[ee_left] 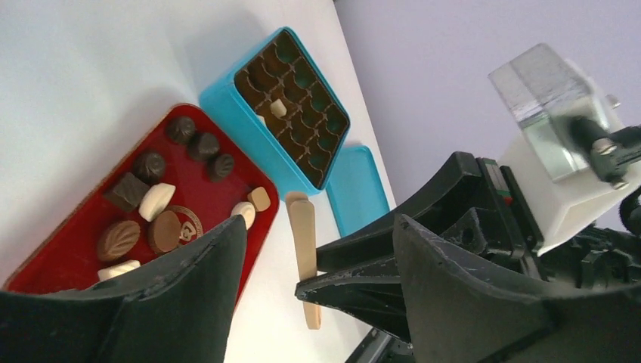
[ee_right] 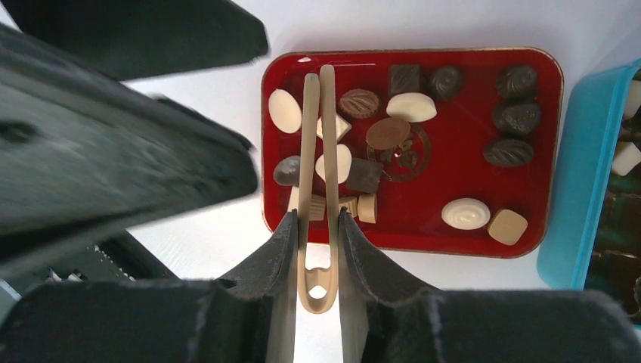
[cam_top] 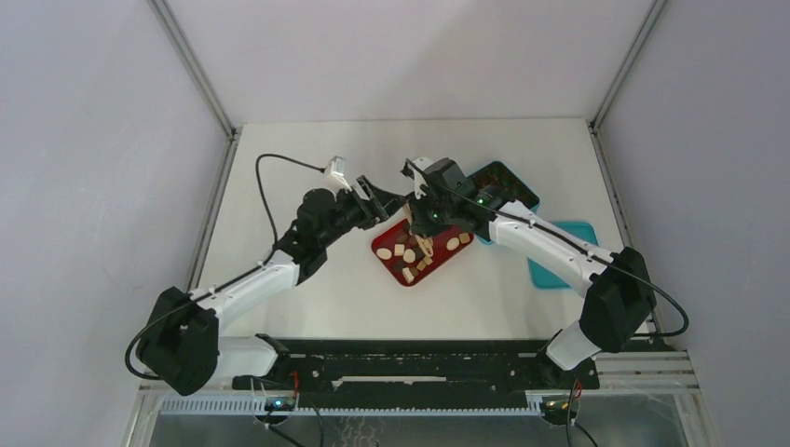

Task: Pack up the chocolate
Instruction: Adjust the clamp, then pick up the fake chocolate from the plate.

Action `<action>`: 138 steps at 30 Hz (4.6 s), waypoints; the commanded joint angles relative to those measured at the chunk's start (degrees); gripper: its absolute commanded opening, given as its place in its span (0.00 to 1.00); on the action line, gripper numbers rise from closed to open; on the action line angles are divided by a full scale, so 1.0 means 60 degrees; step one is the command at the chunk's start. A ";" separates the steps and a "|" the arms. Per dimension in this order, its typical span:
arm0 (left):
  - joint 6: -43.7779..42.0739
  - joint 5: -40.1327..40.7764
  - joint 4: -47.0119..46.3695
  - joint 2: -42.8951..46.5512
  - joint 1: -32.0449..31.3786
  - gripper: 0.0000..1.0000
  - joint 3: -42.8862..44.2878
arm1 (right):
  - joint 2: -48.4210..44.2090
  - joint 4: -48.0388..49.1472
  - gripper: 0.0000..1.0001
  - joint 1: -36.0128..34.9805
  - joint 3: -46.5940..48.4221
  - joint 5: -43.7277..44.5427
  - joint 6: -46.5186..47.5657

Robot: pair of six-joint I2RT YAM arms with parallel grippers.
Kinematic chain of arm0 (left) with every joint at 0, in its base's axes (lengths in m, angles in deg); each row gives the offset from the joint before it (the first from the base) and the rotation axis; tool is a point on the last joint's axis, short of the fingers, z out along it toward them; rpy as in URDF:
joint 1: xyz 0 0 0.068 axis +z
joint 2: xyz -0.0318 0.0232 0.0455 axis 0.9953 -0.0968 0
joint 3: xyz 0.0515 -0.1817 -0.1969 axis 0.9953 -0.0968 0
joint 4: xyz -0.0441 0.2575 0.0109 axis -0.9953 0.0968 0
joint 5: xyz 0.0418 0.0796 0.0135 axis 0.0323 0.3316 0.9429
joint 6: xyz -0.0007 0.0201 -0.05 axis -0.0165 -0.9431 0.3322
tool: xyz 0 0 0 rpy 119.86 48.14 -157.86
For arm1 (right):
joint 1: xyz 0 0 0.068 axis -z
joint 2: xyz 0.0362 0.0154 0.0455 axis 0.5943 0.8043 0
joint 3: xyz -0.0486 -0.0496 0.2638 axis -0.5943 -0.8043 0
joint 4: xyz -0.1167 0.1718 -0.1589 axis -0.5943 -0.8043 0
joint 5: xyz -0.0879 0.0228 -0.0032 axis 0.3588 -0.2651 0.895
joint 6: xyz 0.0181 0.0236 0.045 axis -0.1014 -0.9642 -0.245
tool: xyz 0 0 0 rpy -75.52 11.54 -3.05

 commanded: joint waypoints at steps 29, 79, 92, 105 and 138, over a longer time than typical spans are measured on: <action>0.4628 0.0658 -0.3160 -0.0660 -0.0551 0.09 -0.1051 | -0.2330 0.2801 0.42 -0.0591 -0.2006 0.0975 0.0123; 0.6161 -0.0391 -0.3241 -0.1616 -0.0504 0.31 -0.1168 | -0.4166 0.5246 0.27 -0.1153 -0.3920 0.1615 0.1276; 0.4367 0.0162 -0.1800 -0.0449 0.0025 0.55 -0.1485 | -0.3330 0.1767 0.28 -0.1075 -0.2388 0.1949 0.0616; -0.1159 0.3900 0.5451 0.3650 0.0287 0.88 0.0248 | -0.1465 -0.0993 0.31 0.0224 -0.1037 0.2239 -0.0604; -0.6936 0.4627 0.8564 0.5825 0.1396 1.00 0.1191 | 0.1981 -0.4174 0.39 0.0046 0.1545 0.1010 -0.0475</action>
